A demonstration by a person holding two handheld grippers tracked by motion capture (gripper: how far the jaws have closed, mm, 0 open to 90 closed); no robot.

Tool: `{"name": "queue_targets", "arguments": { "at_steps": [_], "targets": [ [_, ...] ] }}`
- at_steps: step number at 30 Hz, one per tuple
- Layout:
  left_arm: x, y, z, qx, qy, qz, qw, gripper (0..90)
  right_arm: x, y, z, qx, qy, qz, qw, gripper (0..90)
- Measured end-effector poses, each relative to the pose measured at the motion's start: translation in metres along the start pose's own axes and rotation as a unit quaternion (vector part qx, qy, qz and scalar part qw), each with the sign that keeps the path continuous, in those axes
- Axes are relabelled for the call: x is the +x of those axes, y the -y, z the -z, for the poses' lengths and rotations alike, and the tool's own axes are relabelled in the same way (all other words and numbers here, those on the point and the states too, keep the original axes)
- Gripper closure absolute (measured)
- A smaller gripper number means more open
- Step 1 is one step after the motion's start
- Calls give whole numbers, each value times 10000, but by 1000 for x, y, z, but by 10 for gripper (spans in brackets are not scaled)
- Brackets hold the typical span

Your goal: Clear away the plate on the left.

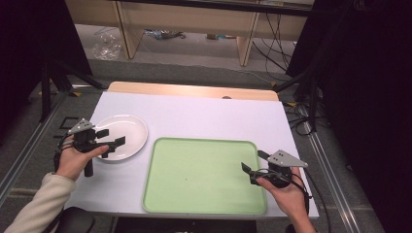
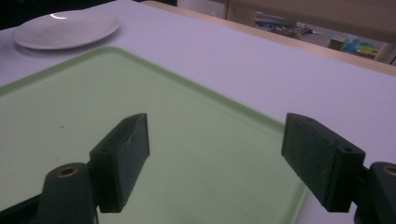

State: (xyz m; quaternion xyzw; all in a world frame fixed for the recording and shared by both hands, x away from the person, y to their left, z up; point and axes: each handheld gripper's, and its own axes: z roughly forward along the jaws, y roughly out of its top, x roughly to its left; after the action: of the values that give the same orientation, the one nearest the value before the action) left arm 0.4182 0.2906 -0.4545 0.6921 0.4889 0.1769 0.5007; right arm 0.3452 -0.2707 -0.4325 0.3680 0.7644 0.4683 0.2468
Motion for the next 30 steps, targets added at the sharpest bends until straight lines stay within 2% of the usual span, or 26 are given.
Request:
{"name": "queue_targets", "arguments": {
  "at_steps": [1, 4, 5, 7, 10, 13, 16, 18, 21, 24, 25, 30],
  "targets": [
    [0, 0, 0, 0, 0, 0, 10000, 151, 0, 0, 0, 0, 0, 0, 10000, 242],
    [9, -1, 3, -44, -46, 215, 9997, 151, 0, 0, 0, 16, -6, -3, 10000, 242],
    [9, -1, 3, -44, -46, 215, 9997, 151, 0, 0, 0, 16, -6, -3, 10000, 242],
    [18, 0, 5, -34, -187, 331, 9993, 151, 1, -1, 1, 64, -37, -40, 10000, 242],
    [25, 0, 7, 10, -292, 430, 9986, 151, 2, -1, 1, 68, -42, -47, 10000, 242],
    [39, 1, 10, 52, -512, 566, 9971, 153, 1, 0, 0, 75, -36, -61, 9999, 242],
    [46, 1, 12, 51, -621, 678, 9957, 159, 1, -1, 0, 70, -39, -65, 9999, 242],
    [49, 2, 12, 44, -641, 716, 9954, 159, 1, -1, 0, 75, -39, -64, 9999, 242],
    [58, 4, 11, 102, -713, 902, 9933, 160, 1, 0, -1, -24, 14, -6, 10000, 242],
    [63, 6, 10, 208, -746, 984, 9921, 159, 1, -1, -1, 40, -15, 6, 10000, 242],
    [67, 8, 8, 253, -781, 1114, 9904, 159, 1, -1, -1, 42, -16, 5, 10000, 242],
    [73, 12, 5, 419, -821, 1213, 9883, 161, 2, 0, -2, 18, -8, -1, 10000, 242]
  ]
}}
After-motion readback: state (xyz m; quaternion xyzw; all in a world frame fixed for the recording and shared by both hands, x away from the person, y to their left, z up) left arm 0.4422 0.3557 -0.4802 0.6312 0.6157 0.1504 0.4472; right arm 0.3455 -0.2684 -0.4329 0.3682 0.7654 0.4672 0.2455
